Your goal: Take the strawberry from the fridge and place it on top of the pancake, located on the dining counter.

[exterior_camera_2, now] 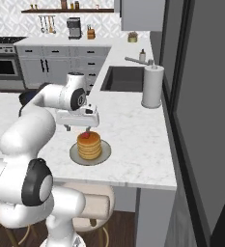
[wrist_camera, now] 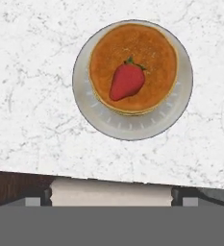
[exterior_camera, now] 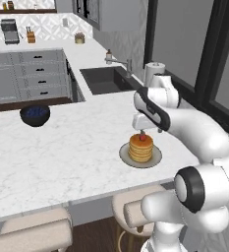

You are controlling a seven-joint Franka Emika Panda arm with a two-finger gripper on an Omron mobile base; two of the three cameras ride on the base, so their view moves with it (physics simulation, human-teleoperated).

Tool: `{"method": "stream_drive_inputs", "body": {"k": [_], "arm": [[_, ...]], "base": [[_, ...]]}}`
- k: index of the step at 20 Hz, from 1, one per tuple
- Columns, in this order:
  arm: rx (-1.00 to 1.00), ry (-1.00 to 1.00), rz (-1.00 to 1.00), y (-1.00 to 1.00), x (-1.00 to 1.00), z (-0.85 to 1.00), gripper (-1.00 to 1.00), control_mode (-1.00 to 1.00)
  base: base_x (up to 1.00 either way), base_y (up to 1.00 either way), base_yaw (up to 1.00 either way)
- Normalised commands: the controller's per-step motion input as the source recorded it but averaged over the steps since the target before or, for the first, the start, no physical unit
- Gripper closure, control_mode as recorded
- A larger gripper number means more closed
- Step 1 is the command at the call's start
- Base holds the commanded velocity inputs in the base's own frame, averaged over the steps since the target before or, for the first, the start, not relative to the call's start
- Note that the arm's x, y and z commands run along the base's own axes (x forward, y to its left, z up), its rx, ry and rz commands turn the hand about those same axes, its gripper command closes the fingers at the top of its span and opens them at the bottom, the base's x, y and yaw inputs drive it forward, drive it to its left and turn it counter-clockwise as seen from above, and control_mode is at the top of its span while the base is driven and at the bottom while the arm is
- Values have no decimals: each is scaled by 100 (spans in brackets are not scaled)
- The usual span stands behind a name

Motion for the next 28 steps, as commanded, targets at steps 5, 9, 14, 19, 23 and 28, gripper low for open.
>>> {"method": "stream_drive_inputs", "body": {"k": [5,9,14,19,23,28], "arm": [[0,0,0,0,-64,36,-100,-100],[0,0,0,0,-62,28,-100,-100],[0,0,0,2,-55,33,-100,-100],[0,0,0,3,-55,21,-100,-100],[0,0,0,4,-60,0,-100,-100],[-6,0,0,11,-57,-18,-100,-100]], "base": [[0,0,0],[0,0,0],[0,0,0],[0,0,0],[0,0,0],[0,0,0]]}}
